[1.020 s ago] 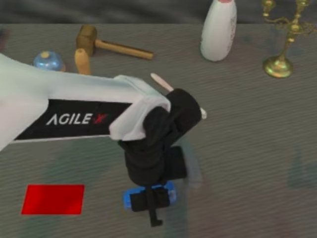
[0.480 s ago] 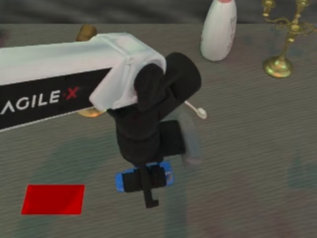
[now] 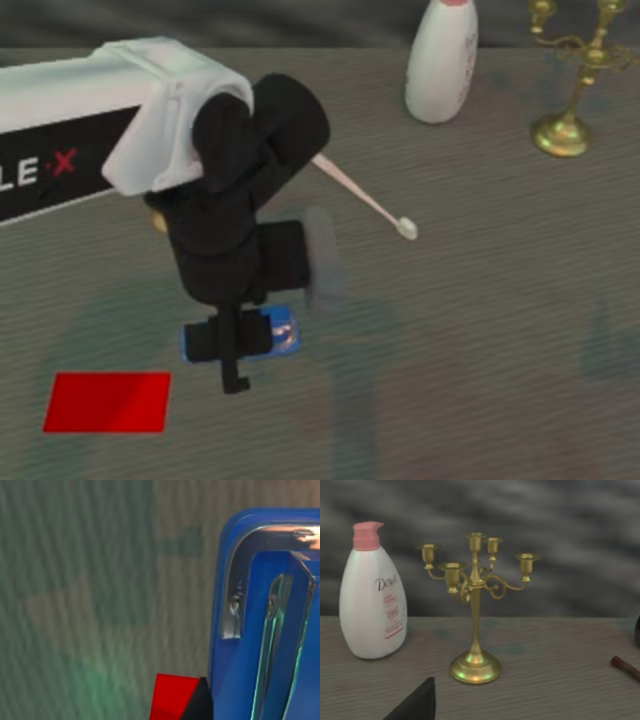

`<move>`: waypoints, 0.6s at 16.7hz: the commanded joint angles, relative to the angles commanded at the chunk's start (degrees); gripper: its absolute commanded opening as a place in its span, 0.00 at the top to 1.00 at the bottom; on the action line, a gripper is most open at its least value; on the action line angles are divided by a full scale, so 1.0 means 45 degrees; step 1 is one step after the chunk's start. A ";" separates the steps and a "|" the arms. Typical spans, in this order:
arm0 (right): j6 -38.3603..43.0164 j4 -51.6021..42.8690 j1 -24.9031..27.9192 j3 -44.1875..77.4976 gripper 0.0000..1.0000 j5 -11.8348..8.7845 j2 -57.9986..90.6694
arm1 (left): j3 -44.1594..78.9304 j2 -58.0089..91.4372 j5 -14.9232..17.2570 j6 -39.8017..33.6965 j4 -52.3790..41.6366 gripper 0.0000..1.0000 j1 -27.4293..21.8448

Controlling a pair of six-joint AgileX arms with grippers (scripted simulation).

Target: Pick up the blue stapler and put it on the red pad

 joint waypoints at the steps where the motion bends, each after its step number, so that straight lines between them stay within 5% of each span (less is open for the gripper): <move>1: 0.0000 0.0000 0.0000 0.0000 0.00 0.0000 0.0000 | -0.0292 -0.0331 -0.0001 0.0736 -0.0046 1.00 0.0563; 10: 0.0000 0.0000 0.0000 0.0000 0.00 0.0000 0.0000 | -0.2824 -0.3235 0.0001 0.6745 -0.0350 1.00 0.5366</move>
